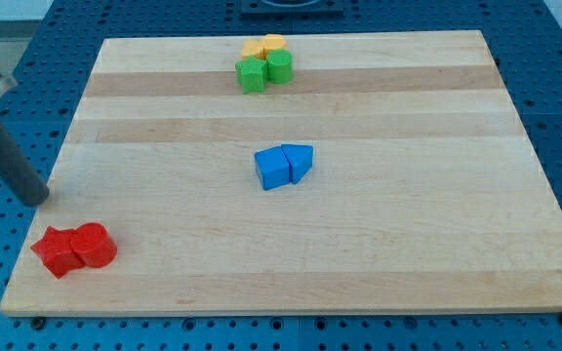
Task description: Move the red blocks below the blue blocks
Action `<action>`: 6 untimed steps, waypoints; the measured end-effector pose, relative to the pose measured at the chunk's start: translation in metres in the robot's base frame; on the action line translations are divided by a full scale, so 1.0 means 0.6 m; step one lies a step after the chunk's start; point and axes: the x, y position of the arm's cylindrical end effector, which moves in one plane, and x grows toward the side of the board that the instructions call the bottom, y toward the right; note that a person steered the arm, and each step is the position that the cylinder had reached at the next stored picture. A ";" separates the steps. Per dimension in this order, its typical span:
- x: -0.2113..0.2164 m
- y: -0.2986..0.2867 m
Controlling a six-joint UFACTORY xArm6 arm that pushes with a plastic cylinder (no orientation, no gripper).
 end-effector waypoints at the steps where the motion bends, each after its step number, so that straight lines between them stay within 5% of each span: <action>1: 0.010 -0.001; 6: 0.142 0.001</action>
